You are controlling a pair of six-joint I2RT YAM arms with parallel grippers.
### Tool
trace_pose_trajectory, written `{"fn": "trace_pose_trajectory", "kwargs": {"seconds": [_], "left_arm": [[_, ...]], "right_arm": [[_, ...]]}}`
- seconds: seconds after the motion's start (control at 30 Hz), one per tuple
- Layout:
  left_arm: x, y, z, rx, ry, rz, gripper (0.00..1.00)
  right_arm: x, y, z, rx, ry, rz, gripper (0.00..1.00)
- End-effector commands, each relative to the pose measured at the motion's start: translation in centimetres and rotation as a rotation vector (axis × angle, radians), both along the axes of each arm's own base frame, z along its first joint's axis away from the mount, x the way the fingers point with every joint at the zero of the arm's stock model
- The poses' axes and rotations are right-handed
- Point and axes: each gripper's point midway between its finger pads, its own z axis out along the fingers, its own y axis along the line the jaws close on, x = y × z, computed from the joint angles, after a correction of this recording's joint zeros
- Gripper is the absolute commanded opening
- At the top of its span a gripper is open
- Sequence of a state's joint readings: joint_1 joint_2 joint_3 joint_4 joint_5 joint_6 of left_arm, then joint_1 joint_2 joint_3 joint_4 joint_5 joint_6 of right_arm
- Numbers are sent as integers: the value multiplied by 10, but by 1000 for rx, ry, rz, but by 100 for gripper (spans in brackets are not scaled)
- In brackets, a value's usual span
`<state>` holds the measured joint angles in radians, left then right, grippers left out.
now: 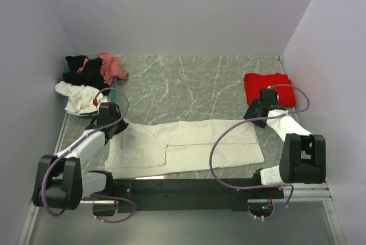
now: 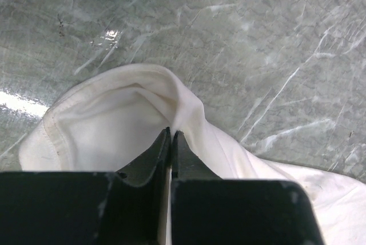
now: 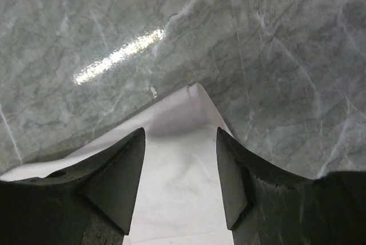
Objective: Fold and stack the t-shirts
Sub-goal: Fold the tshirt
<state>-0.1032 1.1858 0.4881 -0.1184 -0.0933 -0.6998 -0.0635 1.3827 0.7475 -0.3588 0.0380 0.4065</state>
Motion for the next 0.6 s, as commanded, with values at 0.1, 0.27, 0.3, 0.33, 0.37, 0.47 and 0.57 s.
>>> {"fn": "trace_pose_trajectory", "kwargs": {"seconds": [0.1, 0.27, 0.3, 0.33, 0.37, 0.47, 0.57], "left_arm": [[4, -3, 3, -16, -20, -13, 0], [4, -3, 2, -18, -17, -15, 1], [4, -3, 2, -18, -17, -14, 1], [4, -3, 2, -20, -15, -14, 1], [4, -3, 1, -18, -12, -14, 0], [4, -2, 0, -17, -9, -10, 1], [4, -1, 2, -17, -12, -3, 1]], "right_arm": [[16, -6, -3, -12, -11, -34, 57], [15, -15, -13, -49, 27, -61, 28], [14, -16, -15, -55, 40, -63, 22], [15, -18, -15, -64, 41, -66, 11], [13, -23, -15, -85, 49, -85, 0], [12, -30, -12, -119, 55, -109, 0], [11, -37, -11, -150, 65, -131, 0]]}}
